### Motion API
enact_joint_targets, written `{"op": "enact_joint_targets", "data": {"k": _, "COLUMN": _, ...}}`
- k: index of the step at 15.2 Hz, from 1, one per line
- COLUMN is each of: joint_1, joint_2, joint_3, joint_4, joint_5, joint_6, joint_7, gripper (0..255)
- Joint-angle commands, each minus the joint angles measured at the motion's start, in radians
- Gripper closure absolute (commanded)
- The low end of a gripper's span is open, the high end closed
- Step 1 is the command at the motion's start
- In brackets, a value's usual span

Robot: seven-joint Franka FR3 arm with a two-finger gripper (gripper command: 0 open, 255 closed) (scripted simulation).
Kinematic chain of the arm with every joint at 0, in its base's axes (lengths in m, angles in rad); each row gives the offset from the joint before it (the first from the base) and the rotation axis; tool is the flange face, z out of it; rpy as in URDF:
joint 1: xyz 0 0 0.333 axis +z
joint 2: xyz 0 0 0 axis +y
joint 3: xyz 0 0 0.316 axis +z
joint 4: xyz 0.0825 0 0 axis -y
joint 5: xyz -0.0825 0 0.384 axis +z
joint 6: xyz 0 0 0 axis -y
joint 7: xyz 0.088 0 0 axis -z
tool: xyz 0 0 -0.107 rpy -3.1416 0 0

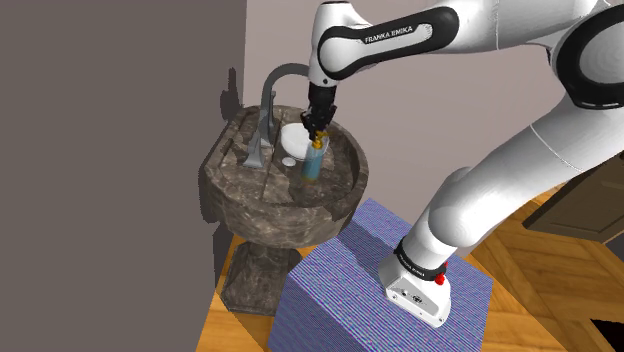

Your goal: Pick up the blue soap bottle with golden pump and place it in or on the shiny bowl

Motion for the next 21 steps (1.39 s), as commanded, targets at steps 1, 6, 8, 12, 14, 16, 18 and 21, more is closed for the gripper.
{"op": "enact_joint_targets", "data": {"k": 1, "joint_1": 0.0, "joint_2": -0.013, "joint_3": 0.0, "joint_4": 0.014, "joint_5": 0.001, "joint_6": -0.027, "joint_7": -0.003, "gripper": 255}}
{"op": "enact_joint_targets", "data": {"k": 6, "joint_1": 0.0, "joint_2": -0.031, "joint_3": 0.0, "joint_4": 0.065, "joint_5": 0.003, "joint_6": -0.097, "joint_7": -0.007, "gripper": 255}}
{"op": "enact_joint_targets", "data": {"k": 8, "joint_1": 0.001, "joint_2": -0.037, "joint_3": 0.001, "joint_4": 0.087, "joint_5": 0.004, "joint_6": -0.124, "joint_7": -0.009, "gripper": 255}}
{"op": "enact_joint_targets", "data": {"k": 12, "joint_1": 0.0, "joint_2": -0.039, "joint_3": 0.0, "joint_4": 0.103, "joint_5": 0.004, "joint_6": -0.141, "joint_7": -0.012, "gripper": 0}}
{"op": "enact_joint_targets", "data": {"k": 14, "joint_1": 0.013, "joint_2": -0.034, "joint_3": 0.027, "joint_4": 0.051, "joint_5": -0.007, "joint_6": -0.088, "joint_7": 0.026, "gripper": 0}}
{"op": "enact_joint_targets", "data": {"k": 16, "joint_1": 0.025, "joint_2": -0.023, "joint_3": 0.054, "joint_4": 0.003, "joint_5": -0.02, "joint_6": -0.035, "joint_7": 0.065, "gripper": 0}}
{"op": "enact_joint_targets", "data": {"k": 18, "joint_1": 0.027, "joint_2": -0.017, "joint_3": 0.058, "joint_4": -0.016, "joint_5": -0.023, "joint_6": -0.011, "joint_7": 0.073, "gripper": 0}}
{"op": "enact_joint_targets", "data": {"k": 21, "joint_1": 0.025, "joint_2": -0.006, "joint_3": 0.056, "joint_4": -0.047, "joint_5": -0.027, "joint_6": 0.031, "joint_7": 0.075, "gripper": 0}}
